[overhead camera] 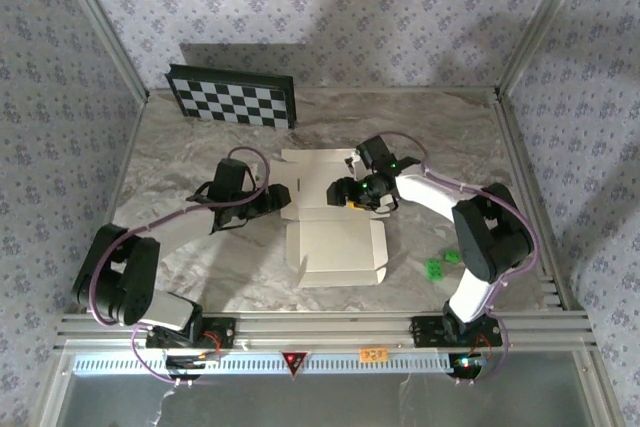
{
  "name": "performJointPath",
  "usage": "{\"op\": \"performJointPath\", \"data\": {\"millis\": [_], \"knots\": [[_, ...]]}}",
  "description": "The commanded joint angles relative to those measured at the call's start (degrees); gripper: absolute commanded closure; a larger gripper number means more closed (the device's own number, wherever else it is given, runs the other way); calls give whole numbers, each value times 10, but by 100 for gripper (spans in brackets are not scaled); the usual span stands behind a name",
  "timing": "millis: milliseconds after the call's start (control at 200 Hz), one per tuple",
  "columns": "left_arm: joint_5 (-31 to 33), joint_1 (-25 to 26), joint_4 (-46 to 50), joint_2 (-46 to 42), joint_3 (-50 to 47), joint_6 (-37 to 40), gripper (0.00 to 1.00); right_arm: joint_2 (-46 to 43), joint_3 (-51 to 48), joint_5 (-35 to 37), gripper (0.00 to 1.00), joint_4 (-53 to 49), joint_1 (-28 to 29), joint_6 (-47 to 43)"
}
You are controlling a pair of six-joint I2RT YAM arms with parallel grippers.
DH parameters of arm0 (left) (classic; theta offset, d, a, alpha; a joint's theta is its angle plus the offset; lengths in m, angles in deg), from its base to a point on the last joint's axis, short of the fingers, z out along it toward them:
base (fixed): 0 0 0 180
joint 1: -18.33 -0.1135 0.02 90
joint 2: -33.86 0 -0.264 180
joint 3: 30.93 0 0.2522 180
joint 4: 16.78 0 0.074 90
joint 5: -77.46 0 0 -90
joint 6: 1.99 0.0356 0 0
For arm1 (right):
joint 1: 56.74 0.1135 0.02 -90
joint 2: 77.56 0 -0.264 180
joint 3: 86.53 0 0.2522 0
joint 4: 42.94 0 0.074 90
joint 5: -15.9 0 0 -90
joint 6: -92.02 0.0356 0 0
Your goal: Fold the paper box
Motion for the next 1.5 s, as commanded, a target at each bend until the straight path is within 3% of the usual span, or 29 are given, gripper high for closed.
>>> {"op": "performJointPath", "data": {"millis": [0,575,1494], "knots": [[-40,1,-30,14,-3,-19,32,-4,-13,-26,33,5,1,22],[-46,7,-16,62,0,-17,37,58,-25,-7,36,5,-1,7],[-56,49,39,62,72,-1,47,54,-38,0,36,10,-1,8]]}}
